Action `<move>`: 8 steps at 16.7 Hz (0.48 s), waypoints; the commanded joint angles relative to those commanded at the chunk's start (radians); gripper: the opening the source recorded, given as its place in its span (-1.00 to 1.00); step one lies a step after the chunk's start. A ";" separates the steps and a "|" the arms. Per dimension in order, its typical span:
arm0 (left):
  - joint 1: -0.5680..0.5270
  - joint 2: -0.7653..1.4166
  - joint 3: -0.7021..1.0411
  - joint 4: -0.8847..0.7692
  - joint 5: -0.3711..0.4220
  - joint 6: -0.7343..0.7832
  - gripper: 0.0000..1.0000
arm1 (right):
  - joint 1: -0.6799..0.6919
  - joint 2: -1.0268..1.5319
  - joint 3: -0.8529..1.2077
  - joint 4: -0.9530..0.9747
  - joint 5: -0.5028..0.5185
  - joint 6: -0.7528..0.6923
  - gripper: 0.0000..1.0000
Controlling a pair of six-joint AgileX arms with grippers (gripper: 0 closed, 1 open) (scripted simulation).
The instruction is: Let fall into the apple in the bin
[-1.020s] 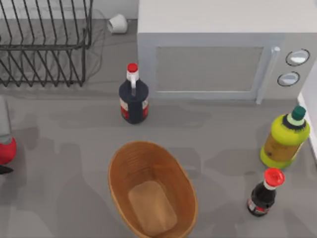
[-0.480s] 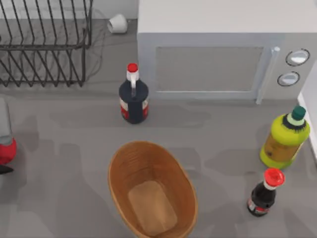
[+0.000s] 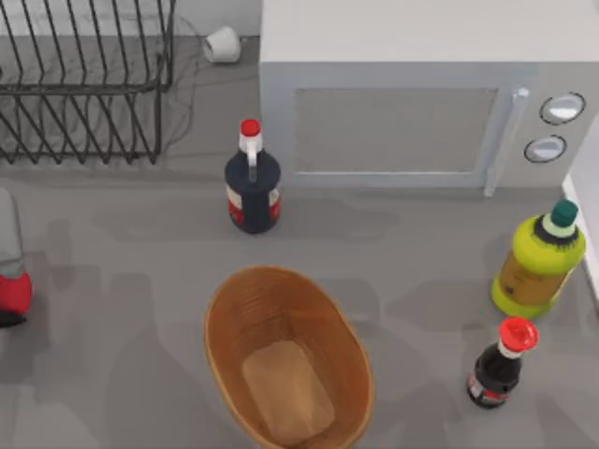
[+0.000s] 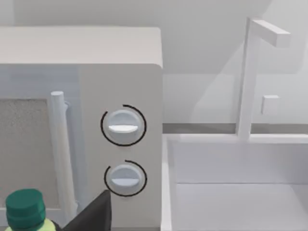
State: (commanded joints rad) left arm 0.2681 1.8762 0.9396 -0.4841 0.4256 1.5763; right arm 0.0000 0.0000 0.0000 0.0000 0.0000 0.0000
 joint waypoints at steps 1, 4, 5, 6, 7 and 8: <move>0.000 0.000 0.000 0.000 0.000 0.000 -1.00 | 0.000 0.000 0.000 0.000 0.000 0.000 1.00; 0.000 0.000 0.000 0.000 0.000 0.000 -1.00 | 0.000 0.000 0.000 0.000 0.000 0.000 1.00; 0.000 0.000 0.000 0.000 0.000 0.000 -1.00 | 0.000 0.000 0.000 0.000 0.000 0.000 1.00; 0.000 0.000 0.000 0.000 0.000 0.000 -1.00 | 0.000 0.000 0.000 0.000 0.000 0.000 1.00; 0.000 0.000 0.000 0.000 0.000 0.000 -1.00 | 0.000 0.000 0.000 0.000 0.000 0.000 1.00; 0.000 0.000 0.000 0.000 0.000 0.000 -1.00 | 0.000 0.000 0.000 0.000 0.000 0.000 1.00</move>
State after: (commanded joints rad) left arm 0.2681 1.8762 0.9396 -0.4841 0.4256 1.5763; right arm 0.0000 0.0000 0.0000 0.0000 0.0000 0.0000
